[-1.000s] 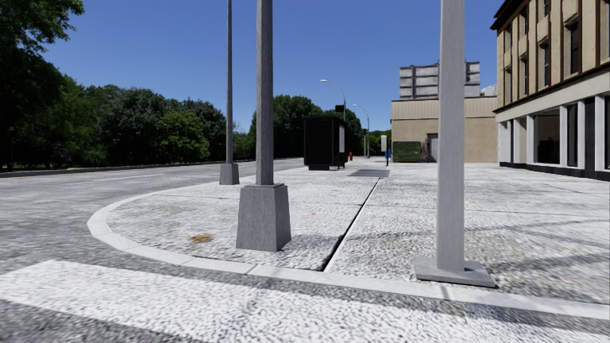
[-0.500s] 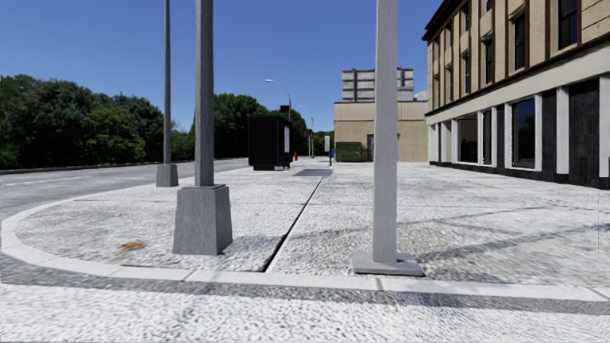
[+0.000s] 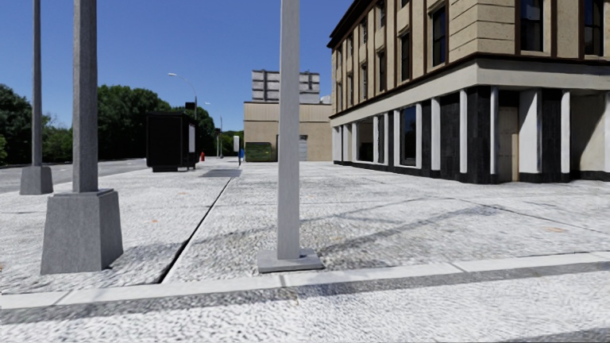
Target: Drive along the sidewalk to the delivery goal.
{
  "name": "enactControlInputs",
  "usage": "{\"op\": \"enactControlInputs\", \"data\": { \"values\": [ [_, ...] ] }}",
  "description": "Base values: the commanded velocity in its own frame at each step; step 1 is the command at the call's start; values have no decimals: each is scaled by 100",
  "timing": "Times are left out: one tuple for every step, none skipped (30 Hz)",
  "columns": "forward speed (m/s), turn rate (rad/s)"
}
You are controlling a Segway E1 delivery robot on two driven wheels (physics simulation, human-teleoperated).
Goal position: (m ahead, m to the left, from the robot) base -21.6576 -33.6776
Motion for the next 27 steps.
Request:
{"op": "enactControlInputs", "data": {
  "values": [
    [0, -47],
    [0, -44],
    [0, -44],
    [0, -44],
    [0, -44],
    [0, -44],
    [0, -44],
    [0, -44],
    [0, -44],
    [0, -44],
    [0, -44],
    [0, -44],
    [0, -44],
    [0, -44],
    [0, -44],
    [0, -44],
    [0, -44],
    [0, -44],
    [0, -44],
    [0, -44],
    [0, -44],
    [0, -44],
    [0, -44],
    [0, -44],
    [0, -44],
    [0, -44],
    [0, -44]
  ]
}}
